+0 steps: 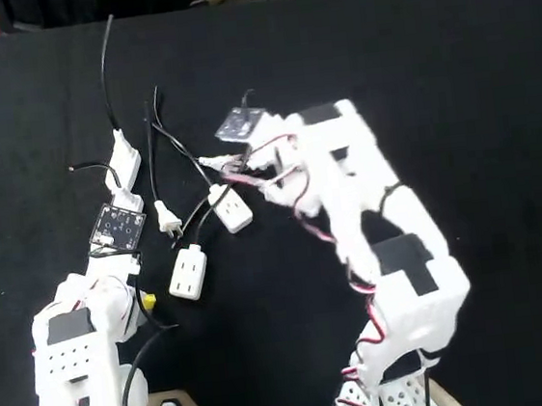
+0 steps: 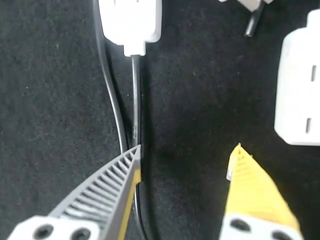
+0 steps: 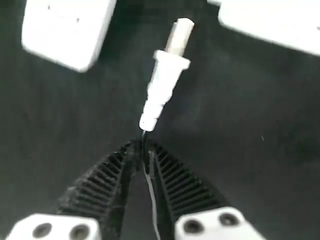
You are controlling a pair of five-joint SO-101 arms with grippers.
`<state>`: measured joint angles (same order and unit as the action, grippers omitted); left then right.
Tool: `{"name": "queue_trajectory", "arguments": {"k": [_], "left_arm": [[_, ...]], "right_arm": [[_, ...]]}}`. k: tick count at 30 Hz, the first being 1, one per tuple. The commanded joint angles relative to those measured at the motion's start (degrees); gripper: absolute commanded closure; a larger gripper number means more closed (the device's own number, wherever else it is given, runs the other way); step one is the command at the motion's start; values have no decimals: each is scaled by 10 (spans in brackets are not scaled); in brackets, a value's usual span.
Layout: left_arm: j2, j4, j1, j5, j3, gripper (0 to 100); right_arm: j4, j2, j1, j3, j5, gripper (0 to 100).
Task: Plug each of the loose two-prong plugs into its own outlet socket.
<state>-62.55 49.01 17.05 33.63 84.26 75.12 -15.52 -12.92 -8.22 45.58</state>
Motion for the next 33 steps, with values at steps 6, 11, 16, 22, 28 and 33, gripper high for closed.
{"name": "queue_trajectory", "arguments": {"k": [6, 11, 16, 22, 28, 33], "left_arm": [[-4, -9, -7, 4, -1, 726], [-4, -6, -20, 26, 0, 726], [-4, -4, -20, 33, 0, 726], [-4, -4, -16, 34, 0, 726], [-4, -4, -16, 34, 0, 726], [-4, -4, -16, 34, 0, 726]], "right_arm": [[182, 2, 91, 126, 391, 985], [208, 2, 52, 172, 424, 958], [168, 0, -27, 133, 217, 821], [-3, 2, -87, -11, 78, 766], [-113, 2, -99, -72, 18, 766], [-137, -4, -115, -88, 14, 770]]}}
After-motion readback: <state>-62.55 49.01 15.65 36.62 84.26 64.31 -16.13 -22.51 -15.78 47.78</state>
